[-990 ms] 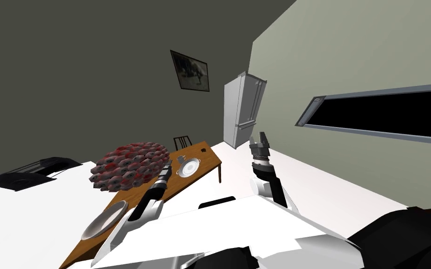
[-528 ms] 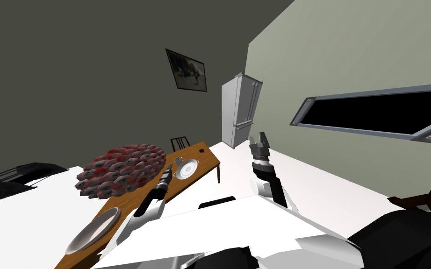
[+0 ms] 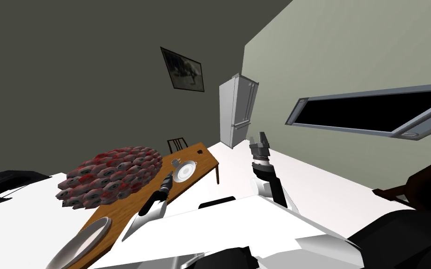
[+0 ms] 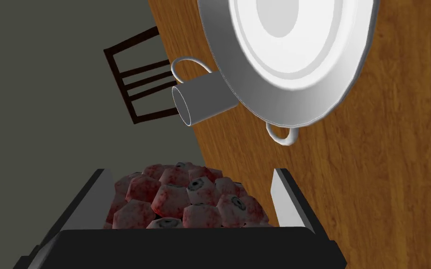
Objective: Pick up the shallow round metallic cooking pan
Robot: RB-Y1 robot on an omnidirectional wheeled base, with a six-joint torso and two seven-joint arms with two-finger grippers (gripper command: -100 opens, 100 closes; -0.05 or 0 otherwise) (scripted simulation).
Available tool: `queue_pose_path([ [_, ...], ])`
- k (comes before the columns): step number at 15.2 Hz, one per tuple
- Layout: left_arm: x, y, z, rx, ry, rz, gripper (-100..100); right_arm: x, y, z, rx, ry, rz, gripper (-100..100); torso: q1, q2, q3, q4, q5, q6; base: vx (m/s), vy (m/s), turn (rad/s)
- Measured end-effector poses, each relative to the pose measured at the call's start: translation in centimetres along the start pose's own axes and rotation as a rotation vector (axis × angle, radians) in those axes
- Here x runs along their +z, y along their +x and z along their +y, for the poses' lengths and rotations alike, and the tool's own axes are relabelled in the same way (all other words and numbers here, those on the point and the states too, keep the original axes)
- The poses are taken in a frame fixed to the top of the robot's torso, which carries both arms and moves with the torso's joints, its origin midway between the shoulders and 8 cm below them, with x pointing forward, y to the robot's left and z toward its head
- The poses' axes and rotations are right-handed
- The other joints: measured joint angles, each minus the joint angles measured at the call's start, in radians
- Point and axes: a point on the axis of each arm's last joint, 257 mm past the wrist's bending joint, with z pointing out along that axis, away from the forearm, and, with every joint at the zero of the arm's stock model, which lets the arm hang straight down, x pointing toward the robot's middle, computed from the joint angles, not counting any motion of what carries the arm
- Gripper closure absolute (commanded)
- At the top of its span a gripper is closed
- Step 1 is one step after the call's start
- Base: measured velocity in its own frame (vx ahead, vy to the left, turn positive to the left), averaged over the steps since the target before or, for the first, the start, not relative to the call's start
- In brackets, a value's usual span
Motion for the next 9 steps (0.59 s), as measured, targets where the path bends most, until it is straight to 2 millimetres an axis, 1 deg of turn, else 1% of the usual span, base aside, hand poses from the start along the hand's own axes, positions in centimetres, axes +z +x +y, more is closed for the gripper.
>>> queue_pose_path([
  [4,0.3,0.4,3.5,-0.048,-0.101,0.002,-100,0.0,0.0,0.0,0.0,0.0,0.0,0,0.0,-0.001,0.0,0.0,0.0,0.0,0.037,0.008,-0.065],
  [5,0.2,0.9,4.7,-0.067,-0.133,0.003,-100,0.0,0.0,0.0,0.0,0.0,0.0,0,0.0,-0.001,-0.001,0.0,0.0,0.0,0.053,0.019,-0.066],
  [7,0.2,1.6,6.5,-0.092,-0.182,0.008,-100,0.0,0.0,0.0,0.0,0.0,0.0,0,0.001,-0.002,-0.001,0.0,0.0,0.0,0.057,0.023,-0.057],
  [9,0.1,2.8,8.7,-0.129,-0.242,0.016,-100,0.0,0.0,0.0,0.0,0.0,0.0,0,0.001,-0.003,-0.002,-0.001,0.0,0.0,0.076,0.034,-0.079],
])
